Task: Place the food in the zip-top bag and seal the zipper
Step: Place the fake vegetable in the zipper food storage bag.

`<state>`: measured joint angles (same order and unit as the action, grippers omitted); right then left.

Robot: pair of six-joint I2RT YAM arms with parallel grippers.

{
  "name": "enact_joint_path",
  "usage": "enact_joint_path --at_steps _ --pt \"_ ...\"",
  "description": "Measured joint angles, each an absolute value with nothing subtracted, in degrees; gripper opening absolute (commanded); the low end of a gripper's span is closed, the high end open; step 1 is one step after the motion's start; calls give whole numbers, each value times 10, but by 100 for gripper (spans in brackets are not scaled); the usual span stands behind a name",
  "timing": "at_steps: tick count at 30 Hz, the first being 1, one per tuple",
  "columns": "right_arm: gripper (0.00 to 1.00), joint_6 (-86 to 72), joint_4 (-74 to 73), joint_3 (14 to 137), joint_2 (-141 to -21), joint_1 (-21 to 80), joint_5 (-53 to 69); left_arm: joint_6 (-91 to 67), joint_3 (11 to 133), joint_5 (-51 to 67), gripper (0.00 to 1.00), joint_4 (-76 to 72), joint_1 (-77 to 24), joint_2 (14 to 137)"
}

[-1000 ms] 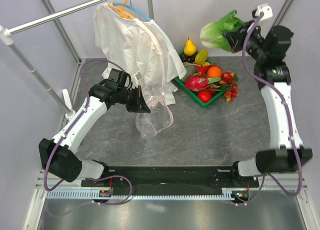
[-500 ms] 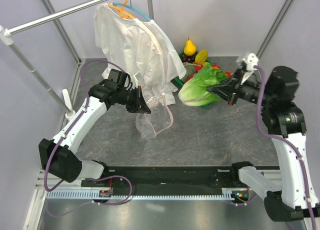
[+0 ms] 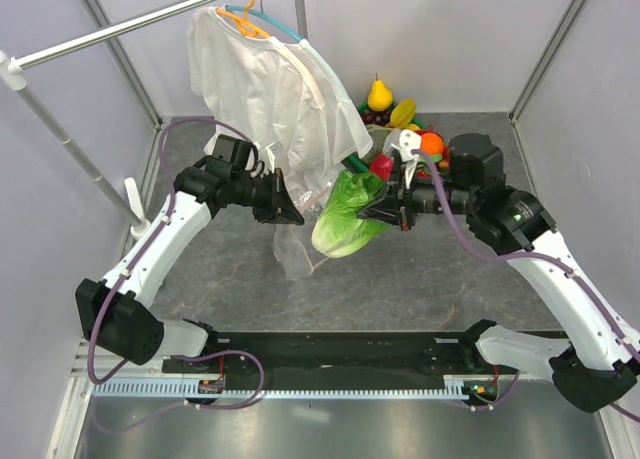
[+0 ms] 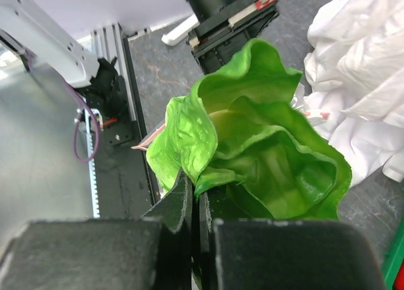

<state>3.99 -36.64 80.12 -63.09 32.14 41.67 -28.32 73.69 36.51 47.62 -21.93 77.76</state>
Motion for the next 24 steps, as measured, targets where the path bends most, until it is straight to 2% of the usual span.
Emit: enact_joint_path --at_steps 12,19,24 --pt "0 106 -340 809 -680 469 212 -309 750 488 2 467 -212 757" --pt "0 209 -357 837 -690 559 170 -349 727 578 2 427 -177 757" --pt "0 276 -375 837 -696 594 182 -360 709 627 2 385 -169 754"
